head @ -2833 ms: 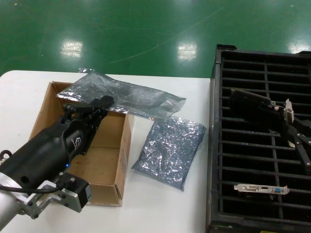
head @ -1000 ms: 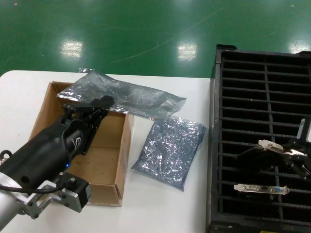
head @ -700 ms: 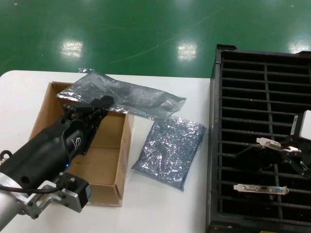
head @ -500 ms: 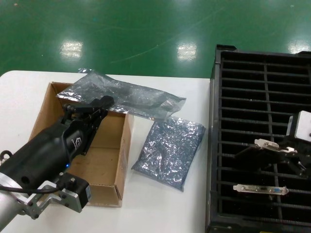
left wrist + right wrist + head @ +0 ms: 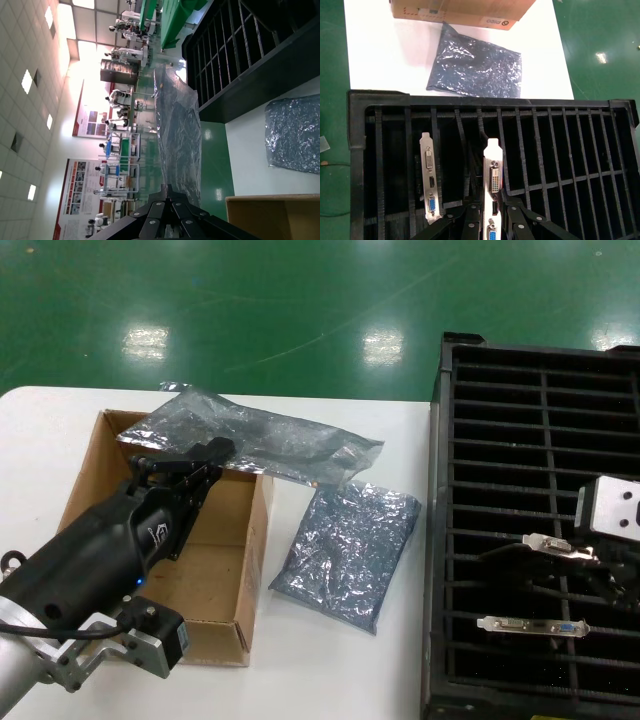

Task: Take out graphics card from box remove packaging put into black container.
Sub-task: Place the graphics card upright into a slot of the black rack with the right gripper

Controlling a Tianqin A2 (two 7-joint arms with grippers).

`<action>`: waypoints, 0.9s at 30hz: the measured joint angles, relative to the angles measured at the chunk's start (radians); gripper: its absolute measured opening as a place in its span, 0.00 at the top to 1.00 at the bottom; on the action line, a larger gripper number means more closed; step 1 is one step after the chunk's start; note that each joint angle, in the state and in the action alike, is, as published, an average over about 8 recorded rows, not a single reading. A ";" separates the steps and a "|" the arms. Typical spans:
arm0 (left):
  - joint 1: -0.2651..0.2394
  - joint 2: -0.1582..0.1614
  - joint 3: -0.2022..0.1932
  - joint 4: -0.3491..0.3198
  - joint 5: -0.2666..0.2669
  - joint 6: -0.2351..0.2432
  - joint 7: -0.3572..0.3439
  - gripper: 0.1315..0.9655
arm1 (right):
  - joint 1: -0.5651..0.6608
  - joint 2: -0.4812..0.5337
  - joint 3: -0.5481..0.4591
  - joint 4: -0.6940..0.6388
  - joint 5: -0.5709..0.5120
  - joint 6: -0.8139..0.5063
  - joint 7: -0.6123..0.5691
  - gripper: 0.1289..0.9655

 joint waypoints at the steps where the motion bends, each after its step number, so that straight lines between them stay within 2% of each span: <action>1: 0.000 0.000 0.000 0.000 0.000 0.000 0.000 0.99 | 0.003 -0.001 -0.004 -0.002 -0.001 0.000 -0.002 0.93; 19: 0.000 0.000 0.000 0.000 0.000 0.000 0.000 0.99 | 0.062 0.033 -0.044 0.040 0.037 -0.001 0.013 0.93; 27: 0.000 0.000 0.000 0.000 0.000 0.000 0.000 0.99 | 0.098 0.035 -0.080 0.019 0.044 -0.001 -0.011 0.93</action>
